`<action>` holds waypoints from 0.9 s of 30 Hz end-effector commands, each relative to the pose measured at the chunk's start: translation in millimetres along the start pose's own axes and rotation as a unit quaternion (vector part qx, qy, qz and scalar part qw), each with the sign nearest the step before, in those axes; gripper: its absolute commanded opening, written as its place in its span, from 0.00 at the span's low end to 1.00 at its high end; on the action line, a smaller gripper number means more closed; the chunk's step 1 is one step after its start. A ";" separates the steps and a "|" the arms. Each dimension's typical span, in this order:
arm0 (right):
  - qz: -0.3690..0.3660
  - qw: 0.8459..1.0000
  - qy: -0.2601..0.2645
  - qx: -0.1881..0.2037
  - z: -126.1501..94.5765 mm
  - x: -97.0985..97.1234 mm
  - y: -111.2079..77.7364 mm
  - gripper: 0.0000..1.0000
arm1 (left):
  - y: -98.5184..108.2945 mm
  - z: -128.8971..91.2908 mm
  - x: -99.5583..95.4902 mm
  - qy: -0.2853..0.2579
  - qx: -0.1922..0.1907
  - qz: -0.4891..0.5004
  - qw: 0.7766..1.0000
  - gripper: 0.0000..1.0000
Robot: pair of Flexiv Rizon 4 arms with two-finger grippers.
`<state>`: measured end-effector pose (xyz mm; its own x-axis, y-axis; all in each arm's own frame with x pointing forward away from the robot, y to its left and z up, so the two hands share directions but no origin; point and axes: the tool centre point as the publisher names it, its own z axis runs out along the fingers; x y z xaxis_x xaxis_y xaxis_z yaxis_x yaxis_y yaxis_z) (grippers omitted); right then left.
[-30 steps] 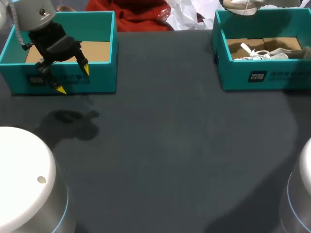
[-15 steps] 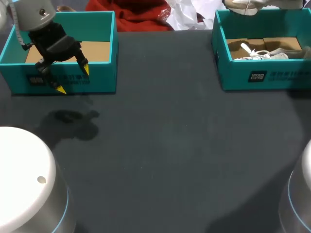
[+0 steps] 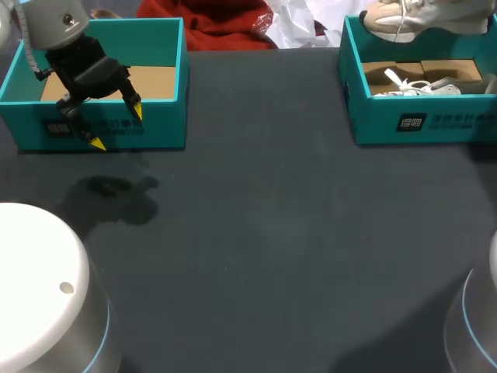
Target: Take the shoe out of the shoebox, open the shoe tongue, remove and reinsert the insole, then place the shoe into the shoebox
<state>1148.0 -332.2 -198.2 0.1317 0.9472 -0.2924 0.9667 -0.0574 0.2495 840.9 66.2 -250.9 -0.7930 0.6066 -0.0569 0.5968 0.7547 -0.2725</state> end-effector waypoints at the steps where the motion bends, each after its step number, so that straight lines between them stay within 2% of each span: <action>1: 0.001 1.000 0.004 -0.003 3.6 -1.7 -1.5 0.00 | 0.1 0.2 0.0 0.000 -0.001 0.000 1.000 1.00; 10: 0.001 1.000 0.004 -0.003 3.6 -1.7 -1.5 0.00 | 0.1 0.2 0.0 0.000 -0.001 0.000 1.000 1.00; 13: 0.008 1.000 0.013 -0.001 15.6 -4.6 -3.0 0.00 | 0.1 0.2 0.0 0.000 -0.001 0.000 1.000 1.00; 21: 0.017 1.000 0.015 0.003 27.9 -11.8 -6.8 0.00 | 0.1 0.2 0.0 0.000 -0.001 0.000 1.000 1.00; 27: 0.013 1.000 0.012 0.012 38.9 -8.1 -12.5 0.00 | 0.1 0.2 0.0 0.000 -0.001 0.000 1.000 1.00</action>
<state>1142.1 -352.5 -230.2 0.1500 0.9537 -0.2607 0.9679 -0.0879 0.2354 840.9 66.1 -250.9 -0.7929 0.6066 -0.0569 0.5969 0.7546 -0.2725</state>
